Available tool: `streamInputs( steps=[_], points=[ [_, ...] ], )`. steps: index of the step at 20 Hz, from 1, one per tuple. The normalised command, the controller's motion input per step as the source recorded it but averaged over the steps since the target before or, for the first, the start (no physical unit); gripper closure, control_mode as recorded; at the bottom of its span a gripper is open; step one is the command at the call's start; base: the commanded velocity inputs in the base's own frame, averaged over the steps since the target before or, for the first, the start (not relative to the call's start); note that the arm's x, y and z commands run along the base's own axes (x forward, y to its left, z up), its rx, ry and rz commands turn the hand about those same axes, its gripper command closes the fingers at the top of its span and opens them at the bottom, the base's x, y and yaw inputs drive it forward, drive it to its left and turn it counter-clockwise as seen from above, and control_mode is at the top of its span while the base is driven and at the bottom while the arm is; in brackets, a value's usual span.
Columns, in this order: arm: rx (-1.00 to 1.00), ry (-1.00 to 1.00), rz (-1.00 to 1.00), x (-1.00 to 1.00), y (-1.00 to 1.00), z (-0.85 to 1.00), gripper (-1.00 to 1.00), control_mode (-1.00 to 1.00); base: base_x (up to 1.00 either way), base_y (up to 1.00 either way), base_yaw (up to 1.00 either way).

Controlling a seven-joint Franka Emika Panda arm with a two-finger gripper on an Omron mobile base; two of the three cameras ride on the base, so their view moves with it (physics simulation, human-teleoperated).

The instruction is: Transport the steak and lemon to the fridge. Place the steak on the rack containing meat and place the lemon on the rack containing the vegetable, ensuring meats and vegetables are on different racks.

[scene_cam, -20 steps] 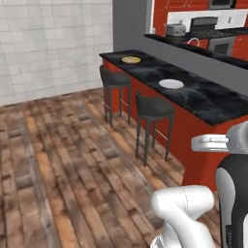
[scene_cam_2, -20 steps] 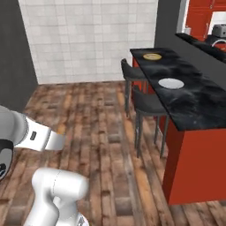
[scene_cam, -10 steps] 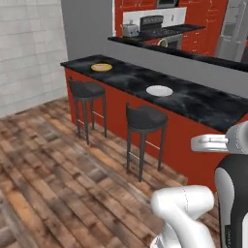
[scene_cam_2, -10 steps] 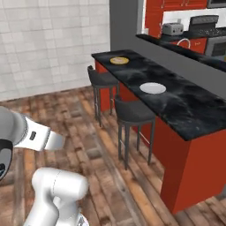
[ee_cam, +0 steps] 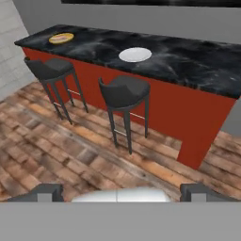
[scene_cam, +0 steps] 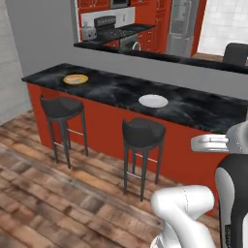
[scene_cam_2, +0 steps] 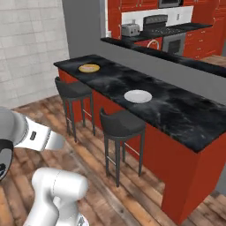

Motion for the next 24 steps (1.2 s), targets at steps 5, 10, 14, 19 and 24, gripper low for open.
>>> streamInputs(
  steps=[5,10,14,19,24],
  points=[
    [0.00,0.00,0.00,0.00,0.00,0.00,-1.00,1.00,0.66,1.00,-0.40],
    [0.00,0.00,0.00,0.00,0.00,0.00,-1.00,1.00,0.56,1.00,-0.38],
    [0.00,0.00,0.00,0.00,0.00,0.00,-1.00,1.00,0.31,1.00,-0.34],
    [0.00,0.00,0.00,0.00,0.00,0.00,-1.00,1.00,0.04,1.00,-0.32],
    [0.00,0.00,0.00,0.00,0.00,0.00,-1.00,1.00,0.00,1.00,-0.33]
  ],
)
